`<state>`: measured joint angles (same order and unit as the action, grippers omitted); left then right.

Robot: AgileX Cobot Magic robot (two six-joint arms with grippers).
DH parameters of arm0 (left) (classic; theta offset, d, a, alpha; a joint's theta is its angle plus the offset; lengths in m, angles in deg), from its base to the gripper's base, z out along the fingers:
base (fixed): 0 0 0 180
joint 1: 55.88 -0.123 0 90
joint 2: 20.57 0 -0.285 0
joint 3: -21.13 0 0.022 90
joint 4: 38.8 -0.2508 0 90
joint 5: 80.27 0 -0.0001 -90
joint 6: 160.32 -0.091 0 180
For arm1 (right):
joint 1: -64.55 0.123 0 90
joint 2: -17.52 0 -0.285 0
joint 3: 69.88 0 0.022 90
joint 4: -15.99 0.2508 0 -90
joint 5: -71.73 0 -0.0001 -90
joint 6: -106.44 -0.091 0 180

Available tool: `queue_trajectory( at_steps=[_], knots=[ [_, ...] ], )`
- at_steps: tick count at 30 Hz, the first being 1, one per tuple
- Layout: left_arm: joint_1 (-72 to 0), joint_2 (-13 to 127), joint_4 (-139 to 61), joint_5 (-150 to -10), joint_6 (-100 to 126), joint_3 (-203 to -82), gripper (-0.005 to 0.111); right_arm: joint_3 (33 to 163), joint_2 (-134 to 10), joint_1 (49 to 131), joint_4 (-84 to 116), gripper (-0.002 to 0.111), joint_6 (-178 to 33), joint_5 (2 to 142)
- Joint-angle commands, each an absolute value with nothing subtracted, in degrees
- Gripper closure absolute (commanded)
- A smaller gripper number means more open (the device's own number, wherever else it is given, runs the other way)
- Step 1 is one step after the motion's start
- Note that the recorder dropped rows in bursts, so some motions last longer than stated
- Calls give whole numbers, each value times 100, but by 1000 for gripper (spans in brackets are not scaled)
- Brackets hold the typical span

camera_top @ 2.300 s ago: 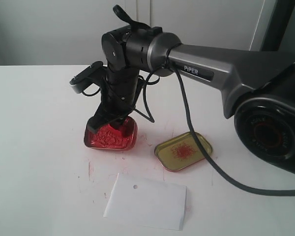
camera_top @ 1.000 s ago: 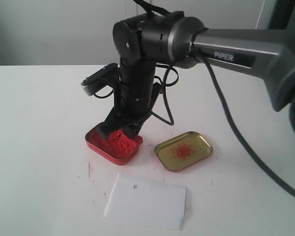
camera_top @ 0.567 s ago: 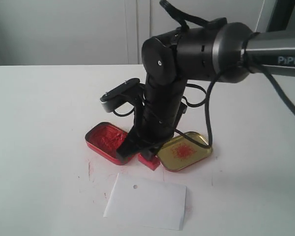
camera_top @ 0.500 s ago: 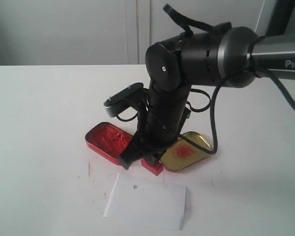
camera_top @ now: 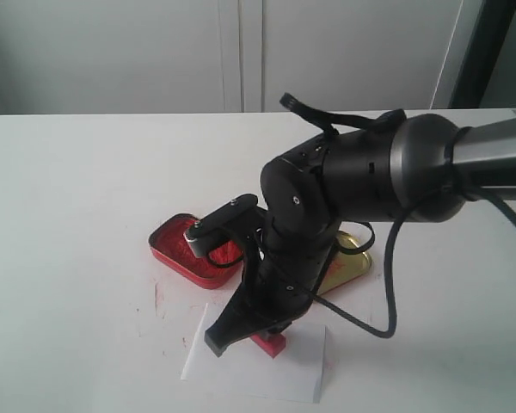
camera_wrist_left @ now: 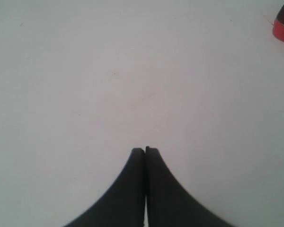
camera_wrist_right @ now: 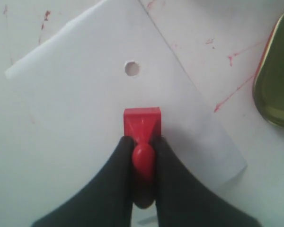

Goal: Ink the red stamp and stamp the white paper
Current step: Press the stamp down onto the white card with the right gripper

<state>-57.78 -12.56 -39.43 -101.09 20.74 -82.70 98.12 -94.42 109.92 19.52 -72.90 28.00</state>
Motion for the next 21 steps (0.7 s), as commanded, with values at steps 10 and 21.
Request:
queue_trajectory(
  at_steps=[10, 21],
  knots=[
    [-5724, -1279, -3925, -10109, 2091, -8227, 107, 9580, -9375, 11011, 1881, 108, -7401, 3226],
    [-5724, -1279, -3925, -10109, 2091, -8227, 107, 9029, -10115, 11011, 1886, 108, -7414, 3547]
  ],
)
